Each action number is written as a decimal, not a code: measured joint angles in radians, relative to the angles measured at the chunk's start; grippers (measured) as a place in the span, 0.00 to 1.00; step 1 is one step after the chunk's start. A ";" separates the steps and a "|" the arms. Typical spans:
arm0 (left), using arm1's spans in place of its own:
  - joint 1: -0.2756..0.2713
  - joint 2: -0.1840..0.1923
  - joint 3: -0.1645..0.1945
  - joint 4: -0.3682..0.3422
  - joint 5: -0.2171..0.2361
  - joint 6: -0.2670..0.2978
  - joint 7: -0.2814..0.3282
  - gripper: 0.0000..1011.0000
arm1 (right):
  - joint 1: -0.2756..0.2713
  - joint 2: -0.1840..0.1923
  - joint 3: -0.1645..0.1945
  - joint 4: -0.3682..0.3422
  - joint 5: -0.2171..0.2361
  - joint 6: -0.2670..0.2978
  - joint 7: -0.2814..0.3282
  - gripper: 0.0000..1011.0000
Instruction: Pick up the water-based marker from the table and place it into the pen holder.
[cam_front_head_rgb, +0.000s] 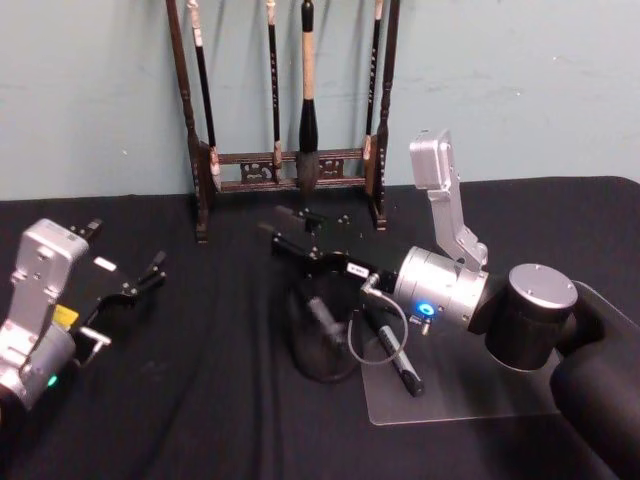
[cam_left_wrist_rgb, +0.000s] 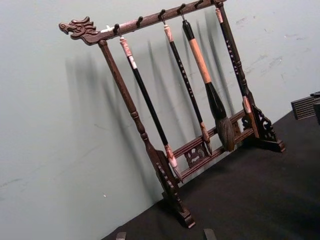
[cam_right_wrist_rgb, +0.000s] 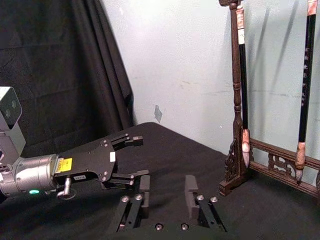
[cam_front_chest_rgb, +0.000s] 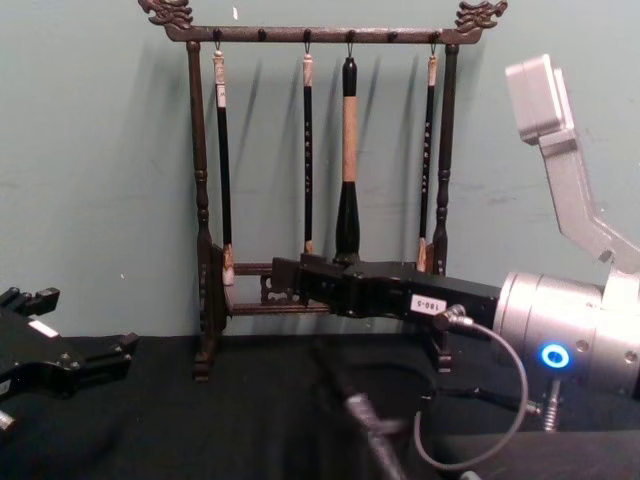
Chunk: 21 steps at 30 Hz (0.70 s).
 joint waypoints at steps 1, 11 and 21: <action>0.000 0.000 0.000 0.000 0.000 0.000 0.000 0.99 | 0.000 0.000 0.000 0.000 0.000 0.000 0.000 0.41; 0.000 0.000 0.000 0.000 0.000 0.000 0.000 0.99 | 0.000 0.000 0.001 0.000 -0.001 0.000 0.001 0.81; 0.000 0.000 0.000 0.000 0.000 0.000 0.000 0.99 | 0.000 0.000 0.001 0.000 -0.001 0.000 0.001 0.99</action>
